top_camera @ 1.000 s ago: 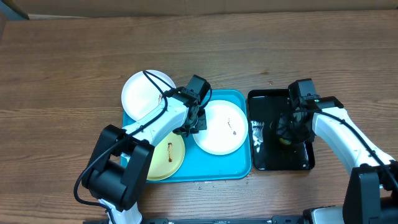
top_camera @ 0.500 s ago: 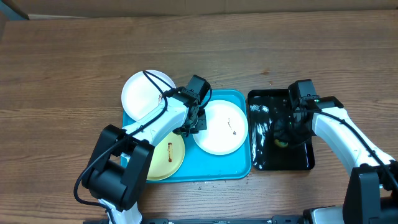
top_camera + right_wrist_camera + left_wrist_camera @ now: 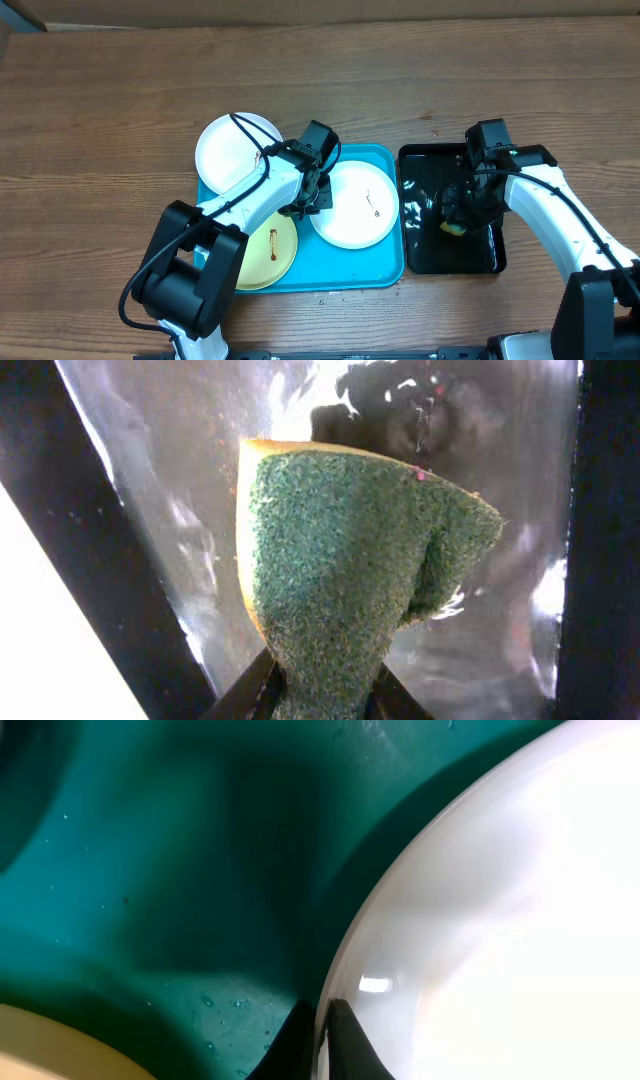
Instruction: Clean dirty plates on tray and stack at the side
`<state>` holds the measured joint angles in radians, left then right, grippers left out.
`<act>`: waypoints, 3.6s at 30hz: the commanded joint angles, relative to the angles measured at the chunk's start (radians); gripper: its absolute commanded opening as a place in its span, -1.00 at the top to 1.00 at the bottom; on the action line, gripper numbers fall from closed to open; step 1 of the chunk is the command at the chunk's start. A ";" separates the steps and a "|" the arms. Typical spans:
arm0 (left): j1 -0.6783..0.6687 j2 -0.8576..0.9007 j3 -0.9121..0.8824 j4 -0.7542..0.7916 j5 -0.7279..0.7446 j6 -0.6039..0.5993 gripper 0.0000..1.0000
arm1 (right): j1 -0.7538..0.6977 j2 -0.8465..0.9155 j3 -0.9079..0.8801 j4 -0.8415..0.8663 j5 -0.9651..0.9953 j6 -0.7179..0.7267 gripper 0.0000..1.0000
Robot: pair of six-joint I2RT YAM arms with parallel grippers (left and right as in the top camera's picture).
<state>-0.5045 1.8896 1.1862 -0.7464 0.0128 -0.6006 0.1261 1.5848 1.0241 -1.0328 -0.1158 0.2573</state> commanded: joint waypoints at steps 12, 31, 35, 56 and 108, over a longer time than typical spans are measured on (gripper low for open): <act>0.001 0.021 -0.007 -0.019 -0.095 -0.008 0.92 | 0.005 -0.006 0.006 0.035 0.036 0.005 0.06; 0.001 0.021 -0.007 -0.035 -0.098 -0.009 0.92 | 0.005 -0.006 -0.173 0.377 0.115 0.087 0.88; 0.001 0.021 -0.007 -0.035 -0.098 -0.009 0.92 | 0.005 -0.006 -0.173 0.374 0.114 0.087 0.92; 0.001 0.021 -0.007 -0.039 -0.101 -0.008 0.92 | 0.003 -0.006 -0.193 0.473 0.159 0.084 -0.38; 0.007 0.021 -0.007 -0.075 -0.150 -0.092 0.80 | 0.003 -0.037 0.035 0.045 0.137 0.030 0.93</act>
<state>-0.5034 1.8896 1.1938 -0.8131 -0.0799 -0.6819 0.1268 1.5642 1.0454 -0.9981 0.0254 0.2874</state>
